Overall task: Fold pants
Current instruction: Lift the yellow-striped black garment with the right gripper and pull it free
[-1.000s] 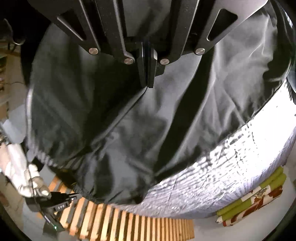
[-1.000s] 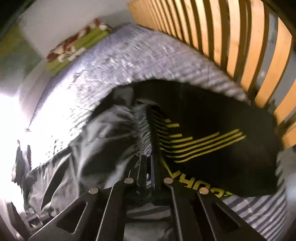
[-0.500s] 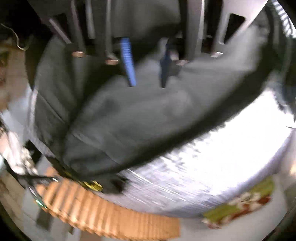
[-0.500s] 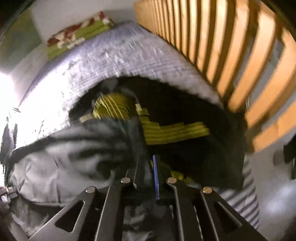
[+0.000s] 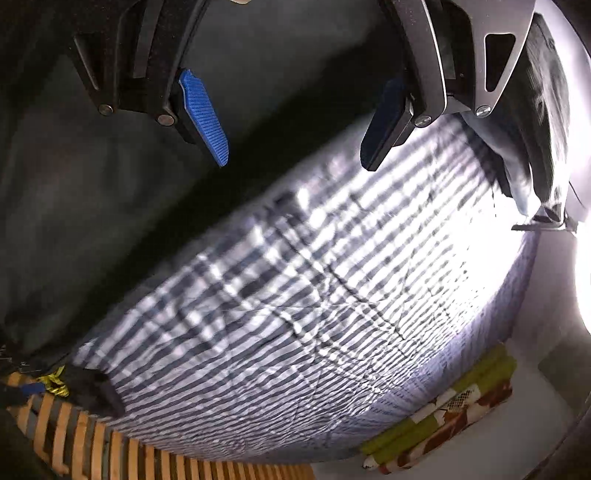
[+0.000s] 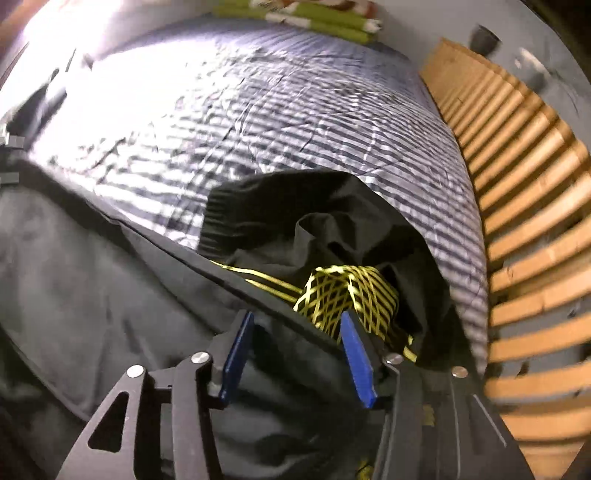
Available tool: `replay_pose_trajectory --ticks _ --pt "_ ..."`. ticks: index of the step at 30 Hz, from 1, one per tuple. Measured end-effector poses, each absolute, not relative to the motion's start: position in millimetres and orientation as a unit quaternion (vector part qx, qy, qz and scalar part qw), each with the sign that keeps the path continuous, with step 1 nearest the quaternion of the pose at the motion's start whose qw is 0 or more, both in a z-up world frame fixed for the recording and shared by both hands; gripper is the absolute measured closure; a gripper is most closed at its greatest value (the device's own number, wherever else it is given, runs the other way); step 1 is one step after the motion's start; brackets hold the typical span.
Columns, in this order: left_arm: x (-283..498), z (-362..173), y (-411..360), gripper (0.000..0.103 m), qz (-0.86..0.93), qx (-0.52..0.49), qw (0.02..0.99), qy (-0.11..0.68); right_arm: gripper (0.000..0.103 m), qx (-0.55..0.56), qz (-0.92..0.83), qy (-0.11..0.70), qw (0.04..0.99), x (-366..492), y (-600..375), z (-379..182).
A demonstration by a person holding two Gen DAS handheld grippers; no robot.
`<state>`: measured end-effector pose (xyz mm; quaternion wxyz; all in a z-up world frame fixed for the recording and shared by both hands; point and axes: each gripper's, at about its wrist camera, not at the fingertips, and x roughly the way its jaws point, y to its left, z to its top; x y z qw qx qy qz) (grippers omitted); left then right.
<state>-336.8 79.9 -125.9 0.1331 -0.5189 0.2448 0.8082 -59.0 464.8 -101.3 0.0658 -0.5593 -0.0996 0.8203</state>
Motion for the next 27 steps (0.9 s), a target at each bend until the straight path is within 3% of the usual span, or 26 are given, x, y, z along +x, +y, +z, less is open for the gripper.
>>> replay_pose_trajectory --ticks 4,5,6,7,8,11,14,17,19,20,21,25,26,27 --pt "-354 -146 77 0.031 0.806 -0.522 0.129 0.248 0.055 -0.577 0.804 -0.136 0.053 -68 467 -116" --pt "-355 -151 77 0.044 0.804 -0.523 0.129 0.253 0.055 -0.582 0.800 -0.137 0.050 -71 468 -121" --pt "-357 -155 79 0.064 0.800 -0.527 0.131 0.256 0.055 -0.585 0.797 -0.139 0.050 -72 470 -122" --pt "-355 -160 81 0.072 0.797 -0.530 0.133 0.258 0.055 -0.587 0.796 -0.140 0.048 -74 471 -124" --pt "-352 -162 82 0.089 0.793 -0.533 0.137 0.260 0.055 -0.590 0.795 -0.136 0.044 -75 471 -126" --pt "-346 -170 87 0.101 0.790 -0.530 0.141 0.276 0.069 -0.593 0.794 -0.128 0.035 -75 469 -126" --pt "-339 -168 87 0.101 0.791 -0.525 0.147 0.276 0.082 -0.590 0.794 -0.139 0.040 -72 463 -124" --pt "-337 -156 81 0.096 0.802 -0.516 0.152 0.261 0.082 -0.584 0.795 -0.157 0.035 -67 459 -119" --pt "-344 -152 72 0.073 0.804 -0.522 0.150 0.242 0.075 -0.581 0.796 -0.169 0.035 -65 461 -115" --pt "-346 -151 69 0.042 0.806 -0.522 0.148 0.236 0.069 -0.580 0.795 -0.173 0.038 -64 463 -114" --pt "-350 -151 65 0.027 0.808 -0.522 0.153 0.227 0.059 -0.579 0.795 -0.176 0.041 -64 465 -113" --pt "-362 -171 56 0.028 0.791 -0.551 0.153 0.218 0.058 -0.583 0.793 -0.173 0.030 -63 470 -118" --pt "-362 -173 54 0.038 0.791 -0.554 0.158 0.205 0.058 -0.585 0.791 -0.177 0.030 -64 469 -122" --pt "-361 -171 53 0.067 0.795 -0.553 0.167 0.187 0.058 -0.587 0.788 -0.182 0.031 -65 468 -126"
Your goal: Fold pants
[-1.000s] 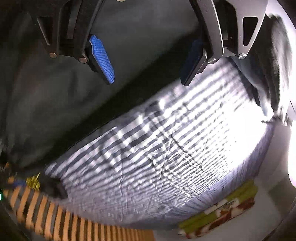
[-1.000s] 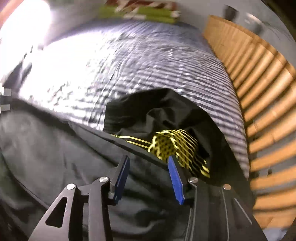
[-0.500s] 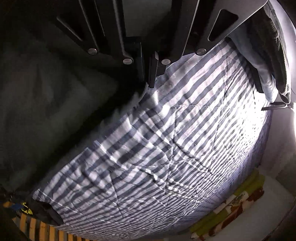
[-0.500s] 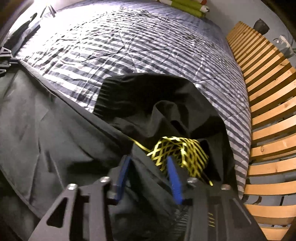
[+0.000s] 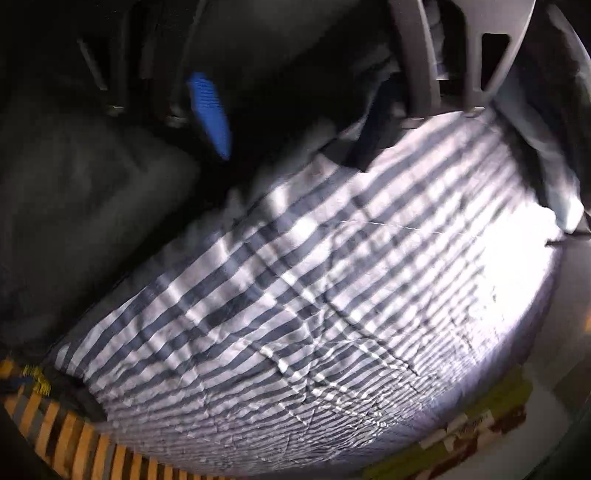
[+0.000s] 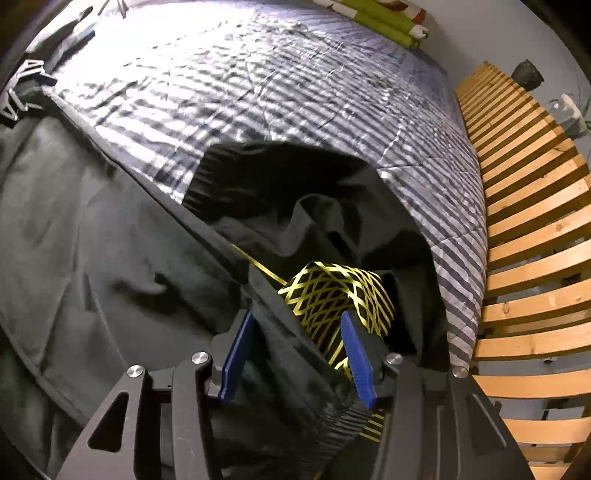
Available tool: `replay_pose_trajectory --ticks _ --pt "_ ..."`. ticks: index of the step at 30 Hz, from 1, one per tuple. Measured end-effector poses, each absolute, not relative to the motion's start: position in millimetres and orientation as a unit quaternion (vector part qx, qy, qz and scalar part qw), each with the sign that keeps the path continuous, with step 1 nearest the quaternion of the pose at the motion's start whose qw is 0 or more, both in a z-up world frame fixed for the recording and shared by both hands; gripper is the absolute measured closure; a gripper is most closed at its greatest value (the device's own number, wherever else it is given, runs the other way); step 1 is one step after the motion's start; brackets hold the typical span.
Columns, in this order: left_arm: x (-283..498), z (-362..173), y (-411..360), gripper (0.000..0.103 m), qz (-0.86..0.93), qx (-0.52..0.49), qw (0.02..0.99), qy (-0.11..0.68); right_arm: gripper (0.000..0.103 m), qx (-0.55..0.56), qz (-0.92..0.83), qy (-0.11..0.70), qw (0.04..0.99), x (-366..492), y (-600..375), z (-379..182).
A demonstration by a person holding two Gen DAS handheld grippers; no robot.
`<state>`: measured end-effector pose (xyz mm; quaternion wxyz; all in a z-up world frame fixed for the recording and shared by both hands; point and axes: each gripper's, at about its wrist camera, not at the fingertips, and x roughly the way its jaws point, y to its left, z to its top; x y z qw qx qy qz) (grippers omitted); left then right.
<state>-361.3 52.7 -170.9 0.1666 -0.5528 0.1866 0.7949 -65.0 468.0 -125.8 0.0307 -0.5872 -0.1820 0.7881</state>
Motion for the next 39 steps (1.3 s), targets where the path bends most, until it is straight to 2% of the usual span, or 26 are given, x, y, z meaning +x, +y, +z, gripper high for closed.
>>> replay_pose_trajectory --ticks 2,3,4,7,13,16,20,22,24,27,31,35,38,39 --pt "-357 -168 56 0.101 0.796 -0.551 0.165 0.187 0.065 -0.593 0.783 -0.185 0.029 -67 465 -132" --pt "-353 -167 61 0.101 0.797 -0.545 0.158 0.208 0.082 -0.595 0.782 -0.185 0.026 -68 464 -133" --pt "-348 -166 68 0.102 0.797 -0.536 0.145 0.237 0.092 -0.599 0.780 -0.180 0.019 -68 461 -134" --pt "-338 -150 76 0.102 0.808 -0.515 0.129 0.257 0.099 -0.585 0.784 -0.206 0.035 -66 452 -129" --pt "-315 -65 56 0.102 0.859 -0.452 0.109 0.214 0.100 -0.532 0.817 -0.212 0.069 -52 447 -82" --pt "-273 -6 42 0.102 0.887 -0.408 0.113 0.183 0.100 -0.485 0.838 -0.230 0.096 -39 434 -46" --pt "-204 36 40 0.102 0.898 -0.380 0.141 0.171 0.100 -0.421 0.866 -0.235 0.134 -6 420 -2" --pt "-164 33 42 0.102 0.891 -0.388 0.167 0.167 0.100 -0.395 0.869 -0.253 0.157 20 408 3" --pt "-123 14 49 0.102 0.872 -0.418 0.205 0.152 0.100 -0.386 0.875 -0.236 0.175 51 401 -3" --pt "-72 -41 60 0.102 0.824 -0.485 0.255 0.142 0.100 -0.390 0.874 -0.192 0.218 106 393 -43" --pt "-35 -95 72 0.102 0.787 -0.530 0.267 0.164 0.100 -0.429 0.859 -0.147 0.238 150 386 -99" --pt "-25 -106 70 0.102 0.780 -0.543 0.272 0.151 0.099 -0.469 0.850 -0.111 0.211 168 385 -120" --pt "-27 -105 61 0.100 0.771 -0.555 0.279 0.140 0.094 -0.463 0.864 -0.065 0.185 176 396 -96" --pt "-30 -104 58 0.099 0.769 -0.559 0.280 0.133 0.083 -0.457 0.870 -0.042 0.179 175 403 -86"
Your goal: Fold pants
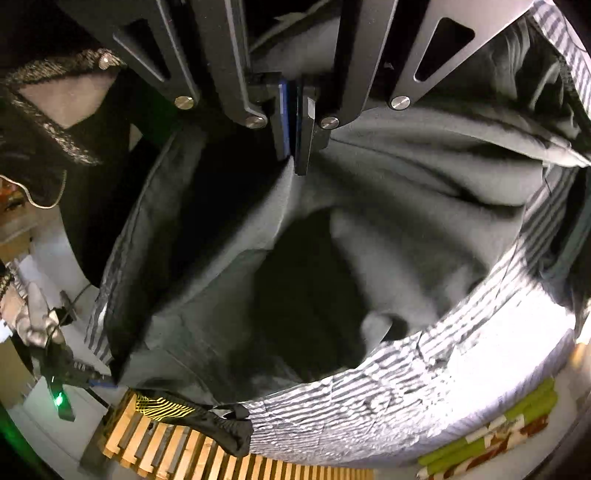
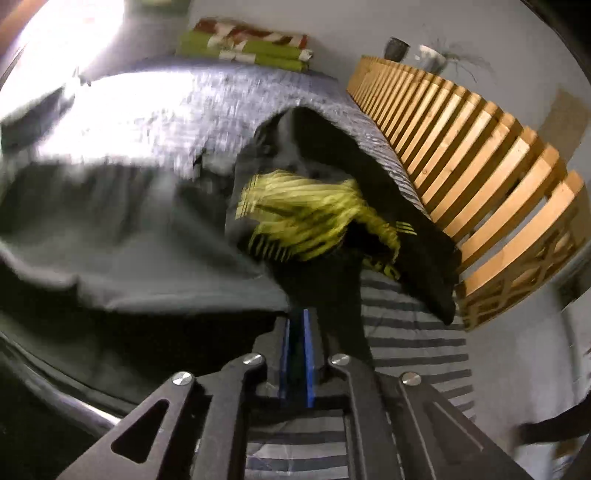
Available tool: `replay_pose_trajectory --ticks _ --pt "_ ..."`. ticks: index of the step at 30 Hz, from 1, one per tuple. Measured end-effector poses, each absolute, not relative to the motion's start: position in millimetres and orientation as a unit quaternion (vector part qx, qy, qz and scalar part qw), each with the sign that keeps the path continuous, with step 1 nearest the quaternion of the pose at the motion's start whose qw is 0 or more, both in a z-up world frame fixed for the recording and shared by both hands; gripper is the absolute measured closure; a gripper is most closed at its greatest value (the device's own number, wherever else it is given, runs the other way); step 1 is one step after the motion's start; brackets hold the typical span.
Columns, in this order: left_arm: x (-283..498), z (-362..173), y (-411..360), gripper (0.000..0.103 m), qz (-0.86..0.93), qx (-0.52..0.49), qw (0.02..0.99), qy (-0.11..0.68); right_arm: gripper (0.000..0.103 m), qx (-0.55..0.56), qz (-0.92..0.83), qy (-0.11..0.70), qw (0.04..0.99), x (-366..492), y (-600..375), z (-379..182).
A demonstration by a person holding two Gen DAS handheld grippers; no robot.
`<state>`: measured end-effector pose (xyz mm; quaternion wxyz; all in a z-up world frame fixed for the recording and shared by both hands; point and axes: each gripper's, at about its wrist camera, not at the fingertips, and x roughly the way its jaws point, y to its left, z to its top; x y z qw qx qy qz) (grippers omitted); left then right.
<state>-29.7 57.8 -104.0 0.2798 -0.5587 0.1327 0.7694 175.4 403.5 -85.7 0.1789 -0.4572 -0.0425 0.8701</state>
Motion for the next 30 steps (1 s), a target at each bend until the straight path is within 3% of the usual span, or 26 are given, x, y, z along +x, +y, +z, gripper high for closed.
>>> replay_pose_trajectory --ticks 1,3,6,9,13,15,22,26,30 --pt "-29 -100 54 0.099 0.771 -0.559 0.279 0.124 0.063 -0.454 0.874 -0.003 0.172 171 416 -72" --pt "-41 -97 46 0.095 0.774 -0.555 0.279 0.123 0.040 -0.449 0.875 0.050 0.174 164 433 -61" --pt "-41 -79 41 0.091 0.782 -0.545 0.279 0.115 0.039 -0.479 0.852 0.117 0.178 126 468 -63" --pt "-33 -66 30 0.091 0.781 -0.547 0.282 0.110 0.040 -0.521 0.832 0.122 0.149 98 478 -66" --pt "-27 -76 22 0.091 0.766 -0.565 0.284 0.114 0.043 -0.579 0.805 -0.036 0.122 115 446 -66" --pt "-30 -78 21 0.091 0.767 -0.569 0.280 0.100 0.043 -0.604 0.784 -0.061 0.131 131 447 -73" --pt "-66 -54 29 0.090 0.800 -0.527 0.282 0.055 0.042 -0.506 0.842 0.139 0.129 149 495 -22" --pt "-88 -59 41 0.084 0.807 -0.522 0.274 0.042 0.040 -0.510 0.840 0.102 0.155 100 495 -19" --pt "-105 -77 50 0.084 0.803 -0.536 0.259 0.039 0.039 -0.569 0.801 0.126 0.135 42 494 -71"
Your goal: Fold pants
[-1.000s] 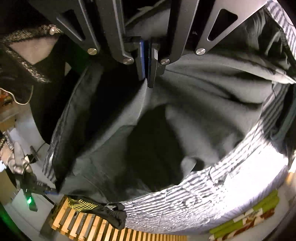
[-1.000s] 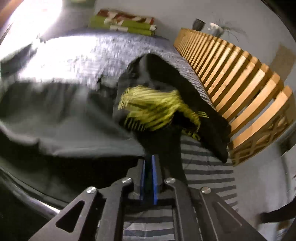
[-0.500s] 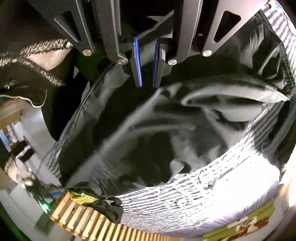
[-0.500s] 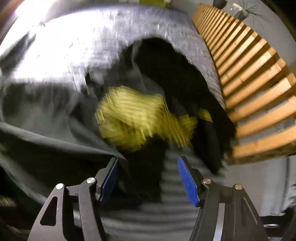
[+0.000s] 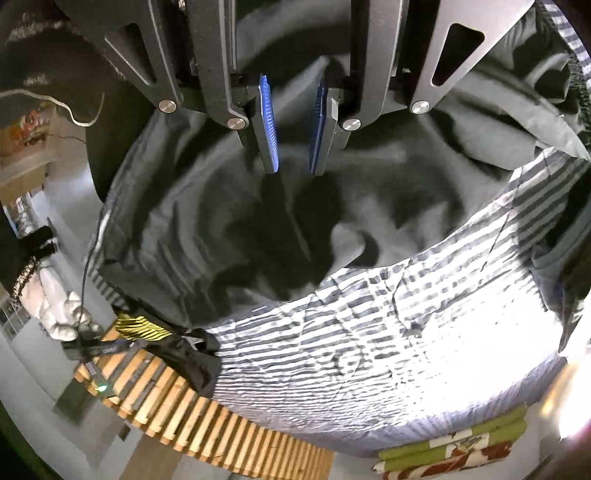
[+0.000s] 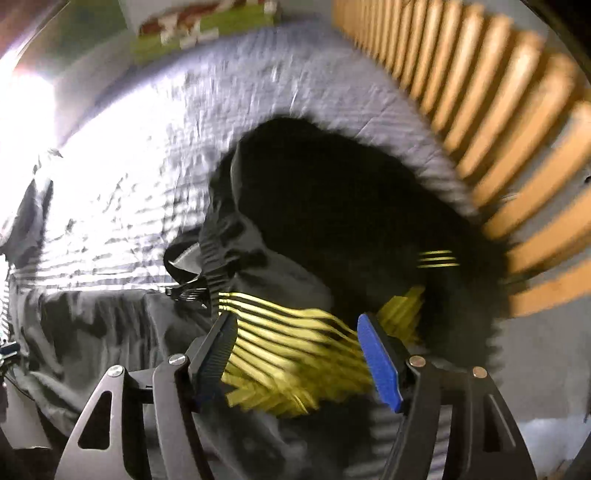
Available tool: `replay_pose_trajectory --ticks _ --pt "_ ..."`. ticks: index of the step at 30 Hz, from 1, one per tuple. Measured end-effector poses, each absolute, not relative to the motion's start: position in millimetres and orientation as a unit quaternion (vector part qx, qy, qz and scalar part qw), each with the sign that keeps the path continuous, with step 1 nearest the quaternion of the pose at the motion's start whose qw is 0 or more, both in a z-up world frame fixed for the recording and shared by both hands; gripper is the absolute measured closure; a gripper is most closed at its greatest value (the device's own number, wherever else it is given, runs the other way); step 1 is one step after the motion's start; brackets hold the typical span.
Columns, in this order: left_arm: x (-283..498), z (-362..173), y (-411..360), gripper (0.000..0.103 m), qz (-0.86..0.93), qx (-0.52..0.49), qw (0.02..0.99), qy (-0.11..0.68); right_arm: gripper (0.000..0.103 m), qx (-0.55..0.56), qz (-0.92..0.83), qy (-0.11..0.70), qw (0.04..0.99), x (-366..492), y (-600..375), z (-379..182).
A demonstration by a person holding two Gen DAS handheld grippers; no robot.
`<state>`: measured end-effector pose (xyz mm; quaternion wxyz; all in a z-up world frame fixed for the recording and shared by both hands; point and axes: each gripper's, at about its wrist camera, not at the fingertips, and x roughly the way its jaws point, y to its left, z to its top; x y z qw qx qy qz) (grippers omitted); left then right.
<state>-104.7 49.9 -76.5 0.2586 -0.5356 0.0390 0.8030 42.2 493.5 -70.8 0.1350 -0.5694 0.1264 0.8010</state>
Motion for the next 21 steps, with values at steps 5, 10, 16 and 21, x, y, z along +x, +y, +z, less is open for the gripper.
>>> replay_pose_trajectory --ticks 5,10,16,21 --pt "-127 -87 43 0.084 0.810 -0.539 0.231 0.001 0.057 -0.639 0.751 0.043 0.163 0 480 -138" --pt "-135 -94 53 0.084 0.810 -0.542 0.223 0.023 0.100 -0.610 0.769 -0.025 0.188 -30 486 -121" --pt "-138 -97 69 0.084 0.805 -0.545 0.230 0.035 0.098 -0.457 0.820 -0.018 0.346 -78 571 -7" --pt "-136 -104 86 0.084 0.795 -0.551 0.248 0.057 0.047 -0.522 0.803 -0.015 0.288 -82 582 -10"
